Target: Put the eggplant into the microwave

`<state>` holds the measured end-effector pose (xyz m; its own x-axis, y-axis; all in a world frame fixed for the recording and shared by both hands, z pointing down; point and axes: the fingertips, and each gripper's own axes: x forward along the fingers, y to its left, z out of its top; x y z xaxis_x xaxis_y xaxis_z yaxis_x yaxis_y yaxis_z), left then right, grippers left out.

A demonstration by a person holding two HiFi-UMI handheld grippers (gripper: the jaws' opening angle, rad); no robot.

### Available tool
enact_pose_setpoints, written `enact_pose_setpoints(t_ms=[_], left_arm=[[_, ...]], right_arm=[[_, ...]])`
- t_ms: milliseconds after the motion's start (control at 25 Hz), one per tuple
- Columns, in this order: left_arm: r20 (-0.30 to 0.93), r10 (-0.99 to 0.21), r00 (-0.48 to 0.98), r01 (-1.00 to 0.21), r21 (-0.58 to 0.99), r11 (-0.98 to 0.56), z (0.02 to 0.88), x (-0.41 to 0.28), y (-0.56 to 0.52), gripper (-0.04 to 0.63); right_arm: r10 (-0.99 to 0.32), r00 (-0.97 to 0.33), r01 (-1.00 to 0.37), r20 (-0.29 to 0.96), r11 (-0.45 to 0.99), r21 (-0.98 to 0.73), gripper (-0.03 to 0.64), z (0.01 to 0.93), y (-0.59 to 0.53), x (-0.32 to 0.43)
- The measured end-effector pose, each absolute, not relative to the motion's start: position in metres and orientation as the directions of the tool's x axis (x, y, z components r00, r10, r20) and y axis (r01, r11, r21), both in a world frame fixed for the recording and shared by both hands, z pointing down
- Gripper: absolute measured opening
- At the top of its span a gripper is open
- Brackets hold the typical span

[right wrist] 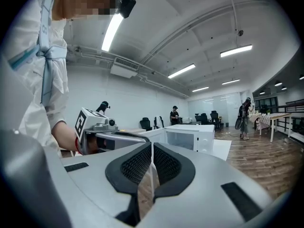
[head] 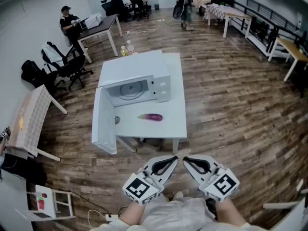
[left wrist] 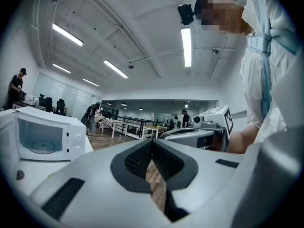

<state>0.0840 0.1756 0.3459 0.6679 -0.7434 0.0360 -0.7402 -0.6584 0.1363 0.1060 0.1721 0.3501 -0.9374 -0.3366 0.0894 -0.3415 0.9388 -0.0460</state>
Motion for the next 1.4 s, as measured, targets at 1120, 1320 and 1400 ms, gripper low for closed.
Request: enact_pose_setpoints(t_ms=[1120, 1320, 1400], left_arm=[[0.065, -0.726, 0.685, -0.729, 0.079, -0.68, 0.372, -0.056, 0.054, 0.003], [0.074, -0.685, 0.725, -0.689, 0.079, -0.721, 0.375, -0.064, 0.037, 0.003], [0.082, -0.673, 0.735, -0.678, 0.08, -0.731, 0.38, -0.065, 0.031, 0.003]], right_arm=[[-0.239, -0.967, -0.248, 0.086, 0.963, -0.11, 0.035, 0.375, 0.054, -0.019], [-0.284, -0.954, -0.293, 0.094, 0.951, -0.103, 0.035, 0.384, 0.034, -0.025], [-0.303, -0.948, -0.313, 0.095, 0.942, -0.116, 0.035, 0.39, 0.028, -0.025]])
